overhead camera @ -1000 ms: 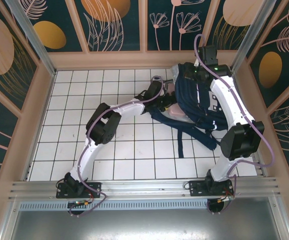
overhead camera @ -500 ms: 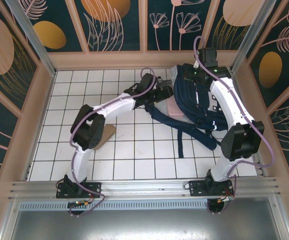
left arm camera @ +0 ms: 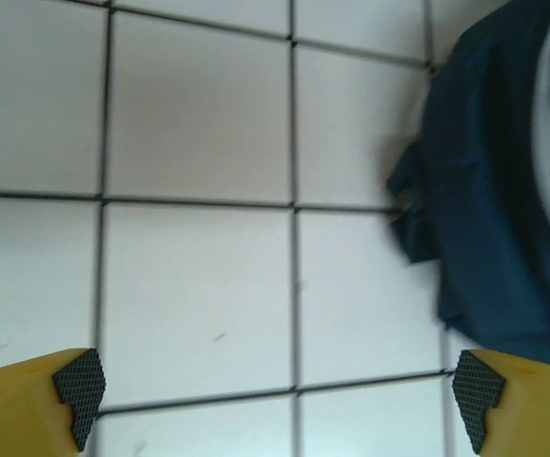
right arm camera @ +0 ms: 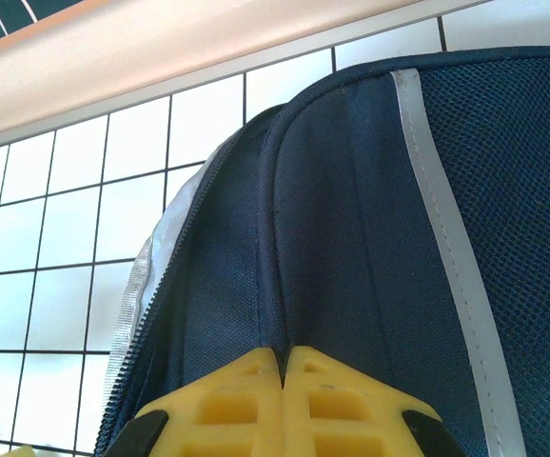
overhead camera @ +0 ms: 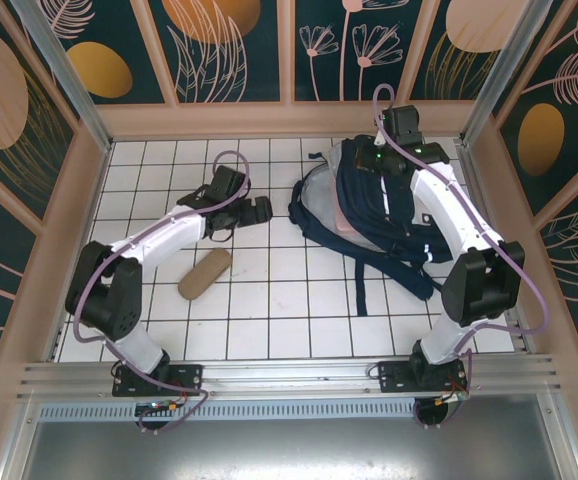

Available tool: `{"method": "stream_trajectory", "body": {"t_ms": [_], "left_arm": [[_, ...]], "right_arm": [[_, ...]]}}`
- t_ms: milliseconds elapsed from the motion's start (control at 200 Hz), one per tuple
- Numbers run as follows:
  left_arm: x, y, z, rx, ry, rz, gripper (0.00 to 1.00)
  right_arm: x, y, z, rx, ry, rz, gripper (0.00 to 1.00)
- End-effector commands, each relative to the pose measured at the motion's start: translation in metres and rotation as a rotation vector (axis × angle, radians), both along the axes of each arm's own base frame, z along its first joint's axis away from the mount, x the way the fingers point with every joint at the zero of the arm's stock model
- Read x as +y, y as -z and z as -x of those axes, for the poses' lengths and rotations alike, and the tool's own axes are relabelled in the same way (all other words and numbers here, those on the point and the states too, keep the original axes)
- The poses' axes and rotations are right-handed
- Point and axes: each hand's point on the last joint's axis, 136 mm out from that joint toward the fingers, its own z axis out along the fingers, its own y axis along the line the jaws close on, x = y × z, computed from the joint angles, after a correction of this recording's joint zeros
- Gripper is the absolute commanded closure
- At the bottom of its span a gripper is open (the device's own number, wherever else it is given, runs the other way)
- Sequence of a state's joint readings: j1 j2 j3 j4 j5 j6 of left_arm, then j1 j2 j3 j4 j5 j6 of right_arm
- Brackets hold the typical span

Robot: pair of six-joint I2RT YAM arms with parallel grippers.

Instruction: Pack the student bag

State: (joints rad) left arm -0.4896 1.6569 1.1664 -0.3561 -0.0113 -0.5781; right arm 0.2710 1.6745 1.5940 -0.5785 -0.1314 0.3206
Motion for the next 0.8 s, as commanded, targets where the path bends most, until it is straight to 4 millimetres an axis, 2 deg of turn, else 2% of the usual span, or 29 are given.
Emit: {"method": "stream_trajectory", "body": {"t_ms": [0, 160, 315, 635, 735, 755, 795], "left_arm": [[0.035, 0.018, 0.032, 0.068, 0.090, -0.229, 0.01], [0.054, 0.043, 0.063, 0.184, 0.148, -0.319, 0.02], [0.067, 0.061, 0.082, 0.275, 0.138, -0.356, 0.01], [0.101, 0.090, 0.100, 0.387, 0.050, -0.510, 0.01], [0.108, 0.093, 0.101, 0.394, 0.024, -0.543, 0.02], [0.111, 0.101, 0.103, 0.418, 0.023, -0.561, 0.01], [0.115, 0.103, 0.102, 0.422, 0.010, -0.573, 0.02]], "right_arm": [[0.020, -0.026, -0.006, -0.091, -0.045, -0.066, 1.00], [0.022, -0.023, -0.005, -0.091, -0.049, -0.070, 1.00], [0.020, -0.021, -0.003, -0.091, -0.048, -0.068, 1.00], [0.018, -0.018, -0.002, -0.090, -0.037, -0.060, 1.00], [0.018, -0.017, -0.002, -0.089, -0.037, -0.060, 1.00], [0.018, -0.017, -0.002, -0.089, -0.037, -0.060, 1.00], [0.017, -0.016, -0.002, -0.088, -0.035, -0.059, 1.00]]}}
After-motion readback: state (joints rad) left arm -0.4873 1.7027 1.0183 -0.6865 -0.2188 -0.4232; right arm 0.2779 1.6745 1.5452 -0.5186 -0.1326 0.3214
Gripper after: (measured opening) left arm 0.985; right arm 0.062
